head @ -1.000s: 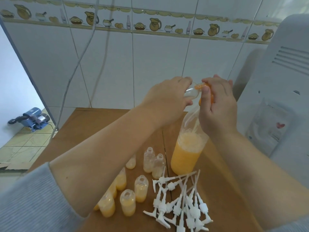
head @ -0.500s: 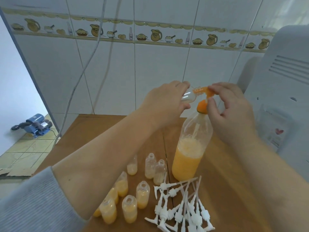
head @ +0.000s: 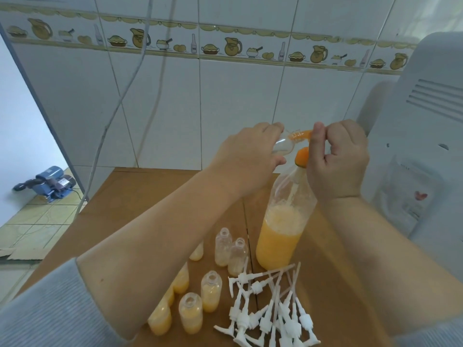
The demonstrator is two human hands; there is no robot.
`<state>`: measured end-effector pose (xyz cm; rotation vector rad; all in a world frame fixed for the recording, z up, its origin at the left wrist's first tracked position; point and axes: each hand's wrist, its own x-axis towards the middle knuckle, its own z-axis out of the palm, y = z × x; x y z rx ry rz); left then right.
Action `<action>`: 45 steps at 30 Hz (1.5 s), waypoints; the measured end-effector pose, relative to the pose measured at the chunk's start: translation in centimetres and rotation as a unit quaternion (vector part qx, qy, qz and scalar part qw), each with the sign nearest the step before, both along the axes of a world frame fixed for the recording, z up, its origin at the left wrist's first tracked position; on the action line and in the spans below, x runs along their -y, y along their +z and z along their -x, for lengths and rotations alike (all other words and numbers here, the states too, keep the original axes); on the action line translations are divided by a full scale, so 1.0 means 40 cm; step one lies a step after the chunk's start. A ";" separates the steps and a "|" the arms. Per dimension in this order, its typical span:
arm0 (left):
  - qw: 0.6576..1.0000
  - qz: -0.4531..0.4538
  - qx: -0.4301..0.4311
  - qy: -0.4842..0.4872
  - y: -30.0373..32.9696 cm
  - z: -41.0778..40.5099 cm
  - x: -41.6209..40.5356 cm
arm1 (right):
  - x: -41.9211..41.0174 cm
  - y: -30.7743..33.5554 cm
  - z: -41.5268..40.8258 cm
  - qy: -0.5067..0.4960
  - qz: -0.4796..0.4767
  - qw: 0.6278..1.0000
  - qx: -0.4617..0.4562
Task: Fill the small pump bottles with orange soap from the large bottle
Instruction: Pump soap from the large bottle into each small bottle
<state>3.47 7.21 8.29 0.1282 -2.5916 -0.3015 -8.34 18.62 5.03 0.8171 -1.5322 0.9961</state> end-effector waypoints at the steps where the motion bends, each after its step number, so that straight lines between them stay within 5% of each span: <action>1: 1.000 -0.003 0.006 0.000 -0.005 -0.001 -0.001 | 0.002 -0.006 -0.001 -0.004 0.003 1.000 -0.003; 9: 1.000 0.020 -0.008 0.003 0.011 -0.006 -0.004 | -0.038 0.001 -0.019 -0.023 -0.094 0.995 -0.004; 21: 1.000 0.003 0.022 0.008 -0.009 -0.007 -0.014 | -0.022 -0.031 -0.030 0.054 -0.048 0.993 0.095; 26: 1.000 0.006 0.000 0.004 0.014 -0.011 -0.007 | -0.035 0.005 -0.036 0.054 -0.074 0.993 0.080; 32: 1.000 0.005 0.000 0.004 0.006 0.002 -0.016 | -0.004 -0.018 -0.037 0.055 0.035 0.992 0.107; 45: 1.000 -0.007 -0.007 0.007 0.018 -0.010 -0.013 | -0.007 -0.006 -0.037 0.052 0.013 0.995 0.090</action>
